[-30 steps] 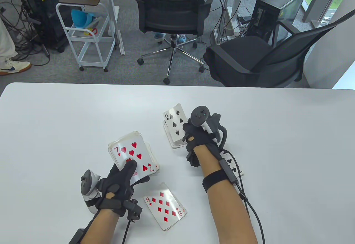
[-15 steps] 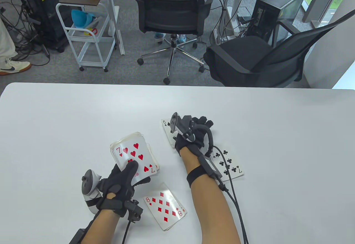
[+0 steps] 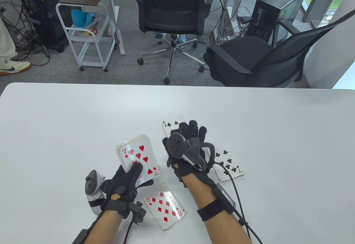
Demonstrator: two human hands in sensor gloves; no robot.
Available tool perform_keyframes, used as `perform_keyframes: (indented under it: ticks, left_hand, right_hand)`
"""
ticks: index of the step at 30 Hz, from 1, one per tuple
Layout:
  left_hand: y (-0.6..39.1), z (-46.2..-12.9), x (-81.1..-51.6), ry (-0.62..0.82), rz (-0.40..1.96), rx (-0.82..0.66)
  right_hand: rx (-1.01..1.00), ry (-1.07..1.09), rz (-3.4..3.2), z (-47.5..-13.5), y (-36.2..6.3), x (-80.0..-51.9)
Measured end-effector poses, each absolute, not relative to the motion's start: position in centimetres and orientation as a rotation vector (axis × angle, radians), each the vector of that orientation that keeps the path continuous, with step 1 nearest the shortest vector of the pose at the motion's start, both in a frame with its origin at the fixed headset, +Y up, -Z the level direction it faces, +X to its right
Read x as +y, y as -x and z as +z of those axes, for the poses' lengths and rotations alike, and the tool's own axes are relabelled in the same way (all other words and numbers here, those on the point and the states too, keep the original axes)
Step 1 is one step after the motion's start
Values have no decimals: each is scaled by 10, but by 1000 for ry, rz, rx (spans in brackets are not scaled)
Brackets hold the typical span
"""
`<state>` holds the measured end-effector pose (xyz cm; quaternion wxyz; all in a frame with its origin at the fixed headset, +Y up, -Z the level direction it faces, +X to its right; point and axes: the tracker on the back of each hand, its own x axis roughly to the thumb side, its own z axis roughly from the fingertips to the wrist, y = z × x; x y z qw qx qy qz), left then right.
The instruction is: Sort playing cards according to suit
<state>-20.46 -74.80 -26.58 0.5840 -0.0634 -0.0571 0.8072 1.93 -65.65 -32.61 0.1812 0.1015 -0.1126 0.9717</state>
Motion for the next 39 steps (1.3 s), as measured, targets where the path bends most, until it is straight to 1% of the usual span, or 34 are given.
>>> perform_keyframes:
  ticks: [4, 6, 8, 9, 12, 14, 17, 21, 24, 27, 39]
  left_hand:
    - [198, -263, -747, 164, 1835, -162]
    - [194, -262, -745, 162, 1809, -179]
    - [192, -260, -744, 156, 1775, -188]
    - [191, -260, -743, 153, 1770, -190]
    - [188, -257, -742, 153, 1782, -200]
    - [189, -255, -741, 122, 1773, -189]
    - [190, -257, -742, 124, 1775, -174]
    - [188, -258, -747, 154, 1784, -181]
    - [190, -258, -749, 158, 1796, -164]
    - [192, -258, -749, 158, 1825, -159]
    - [199, -259, -747, 127, 1831, -148]
  right_hand:
    - [-416, -381, 2586, -288, -28, -659]
    - [-480, -342, 2642, -274, -30, -662]
    - [-568, -390, 2640, -265, -33, -664]
    - [-592, -377, 2611, -263, -34, -664]
    - [-613, -390, 2533, -261, -36, -669]
    - [-658, -379, 2495, -261, -38, -671]
    - [-636, -414, 2438, -259, -37, -675]
    - [-533, -485, 2473, -256, -24, -682]
    - [-494, -476, 2493, -257, -22, -686]
    - [-402, -483, 2475, -259, -22, -688]
    - [-455, -509, 2317, -258, -22, -687]
